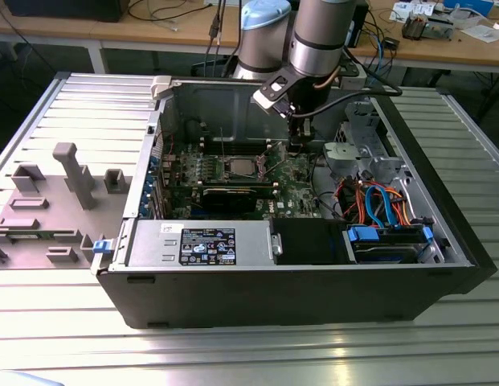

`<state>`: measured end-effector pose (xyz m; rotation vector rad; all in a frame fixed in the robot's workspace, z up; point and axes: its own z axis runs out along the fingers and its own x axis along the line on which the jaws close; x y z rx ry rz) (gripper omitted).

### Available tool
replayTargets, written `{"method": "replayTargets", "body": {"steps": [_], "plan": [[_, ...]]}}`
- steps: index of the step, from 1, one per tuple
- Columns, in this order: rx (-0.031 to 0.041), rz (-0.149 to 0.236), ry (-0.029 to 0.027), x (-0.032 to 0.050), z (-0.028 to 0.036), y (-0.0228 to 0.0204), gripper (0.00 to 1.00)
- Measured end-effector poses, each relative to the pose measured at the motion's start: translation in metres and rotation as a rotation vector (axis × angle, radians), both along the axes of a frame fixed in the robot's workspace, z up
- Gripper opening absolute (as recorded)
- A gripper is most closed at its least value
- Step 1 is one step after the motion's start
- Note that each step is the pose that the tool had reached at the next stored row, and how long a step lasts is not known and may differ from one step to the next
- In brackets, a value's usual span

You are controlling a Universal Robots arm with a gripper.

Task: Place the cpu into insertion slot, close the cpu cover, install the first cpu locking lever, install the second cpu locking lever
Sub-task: 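Close the cpu cover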

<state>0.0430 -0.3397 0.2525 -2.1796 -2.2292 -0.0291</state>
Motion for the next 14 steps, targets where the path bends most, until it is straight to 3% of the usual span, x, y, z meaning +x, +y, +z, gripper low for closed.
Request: {"method": "replayTargets", "body": {"steps": [14], "plan": [[0.0002,0.0,-0.0001,-0.0037,-0.0002,0.0,0.11]]}}
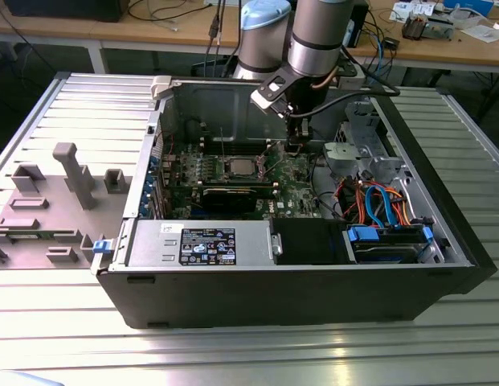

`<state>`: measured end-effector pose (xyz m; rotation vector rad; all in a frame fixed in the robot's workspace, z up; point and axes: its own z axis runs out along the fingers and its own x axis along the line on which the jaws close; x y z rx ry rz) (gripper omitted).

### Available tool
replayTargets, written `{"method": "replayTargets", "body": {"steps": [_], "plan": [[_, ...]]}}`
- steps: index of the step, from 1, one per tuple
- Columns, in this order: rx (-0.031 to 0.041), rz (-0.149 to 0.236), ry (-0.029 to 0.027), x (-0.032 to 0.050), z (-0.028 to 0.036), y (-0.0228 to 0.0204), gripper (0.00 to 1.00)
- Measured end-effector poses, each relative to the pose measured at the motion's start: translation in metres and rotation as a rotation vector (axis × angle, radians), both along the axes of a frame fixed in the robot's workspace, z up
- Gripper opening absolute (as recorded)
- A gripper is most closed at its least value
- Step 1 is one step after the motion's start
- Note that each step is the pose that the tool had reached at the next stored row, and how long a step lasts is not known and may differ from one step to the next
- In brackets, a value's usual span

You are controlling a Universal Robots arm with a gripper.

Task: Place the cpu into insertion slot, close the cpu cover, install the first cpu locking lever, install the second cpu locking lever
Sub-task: 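Close the cpu cover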

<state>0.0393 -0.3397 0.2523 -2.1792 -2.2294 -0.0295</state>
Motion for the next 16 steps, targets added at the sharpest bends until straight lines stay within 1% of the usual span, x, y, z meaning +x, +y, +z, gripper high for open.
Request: {"method": "replayTargets", "body": {"steps": [3,6,16], "plan": [[0.0,0.0,0.0,-0.0011,0.0,0.0,0.11],[0.0,0.0,0.0,-0.0062,-0.0002,0.0,0.11],[0.0,0.0,0.0,-0.0091,-0.0003,0.0,0.11]]}}
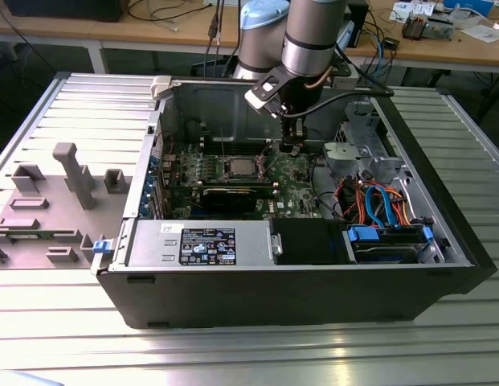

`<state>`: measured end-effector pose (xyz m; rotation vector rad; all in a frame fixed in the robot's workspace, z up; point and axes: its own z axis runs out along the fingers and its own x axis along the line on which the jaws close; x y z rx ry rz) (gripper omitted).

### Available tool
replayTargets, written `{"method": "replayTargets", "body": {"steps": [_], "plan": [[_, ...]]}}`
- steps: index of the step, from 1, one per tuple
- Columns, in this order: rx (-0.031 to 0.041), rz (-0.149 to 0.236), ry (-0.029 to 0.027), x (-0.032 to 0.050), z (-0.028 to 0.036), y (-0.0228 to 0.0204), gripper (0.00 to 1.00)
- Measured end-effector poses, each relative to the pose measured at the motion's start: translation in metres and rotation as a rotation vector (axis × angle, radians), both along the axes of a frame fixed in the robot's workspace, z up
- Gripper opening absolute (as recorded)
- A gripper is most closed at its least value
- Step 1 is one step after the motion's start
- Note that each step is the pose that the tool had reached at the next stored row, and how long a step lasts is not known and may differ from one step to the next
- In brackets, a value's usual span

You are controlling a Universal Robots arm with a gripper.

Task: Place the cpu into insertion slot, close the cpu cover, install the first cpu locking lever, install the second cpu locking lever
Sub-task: 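Close the cpu cover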

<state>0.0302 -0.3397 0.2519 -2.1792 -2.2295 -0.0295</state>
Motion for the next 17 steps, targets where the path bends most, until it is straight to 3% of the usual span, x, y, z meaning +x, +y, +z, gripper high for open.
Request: {"method": "replayTargets", "body": {"steps": [17], "plan": [[0.0,0.0,0.0,-0.0058,-0.0003,0.0,0.11]]}}
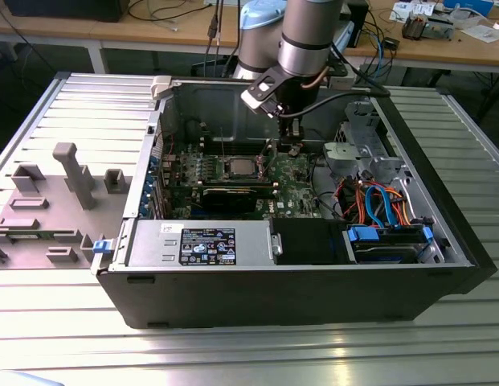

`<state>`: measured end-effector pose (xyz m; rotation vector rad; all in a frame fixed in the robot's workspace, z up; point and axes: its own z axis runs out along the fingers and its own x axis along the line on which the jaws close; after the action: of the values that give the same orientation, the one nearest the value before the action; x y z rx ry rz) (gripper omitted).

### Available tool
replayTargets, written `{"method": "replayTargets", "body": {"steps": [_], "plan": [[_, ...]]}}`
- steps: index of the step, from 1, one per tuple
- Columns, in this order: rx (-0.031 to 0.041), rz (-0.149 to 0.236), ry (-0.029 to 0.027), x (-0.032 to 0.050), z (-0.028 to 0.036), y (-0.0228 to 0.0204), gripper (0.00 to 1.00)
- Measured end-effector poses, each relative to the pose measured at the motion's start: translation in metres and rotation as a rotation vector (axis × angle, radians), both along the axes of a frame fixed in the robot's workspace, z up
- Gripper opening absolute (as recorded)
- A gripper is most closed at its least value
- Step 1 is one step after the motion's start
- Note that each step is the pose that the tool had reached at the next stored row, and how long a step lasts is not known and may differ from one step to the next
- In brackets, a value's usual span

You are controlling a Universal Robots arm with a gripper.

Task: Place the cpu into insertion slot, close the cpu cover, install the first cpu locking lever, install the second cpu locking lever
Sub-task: 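Close the cpu cover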

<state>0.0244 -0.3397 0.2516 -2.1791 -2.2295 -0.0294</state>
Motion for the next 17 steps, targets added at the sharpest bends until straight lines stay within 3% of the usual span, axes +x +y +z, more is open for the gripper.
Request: {"method": "replayTargets", "body": {"steps": [17], "plan": [[0.0,0.0,0.0,-0.011,-0.0002,-0.0001,0.11]]}}
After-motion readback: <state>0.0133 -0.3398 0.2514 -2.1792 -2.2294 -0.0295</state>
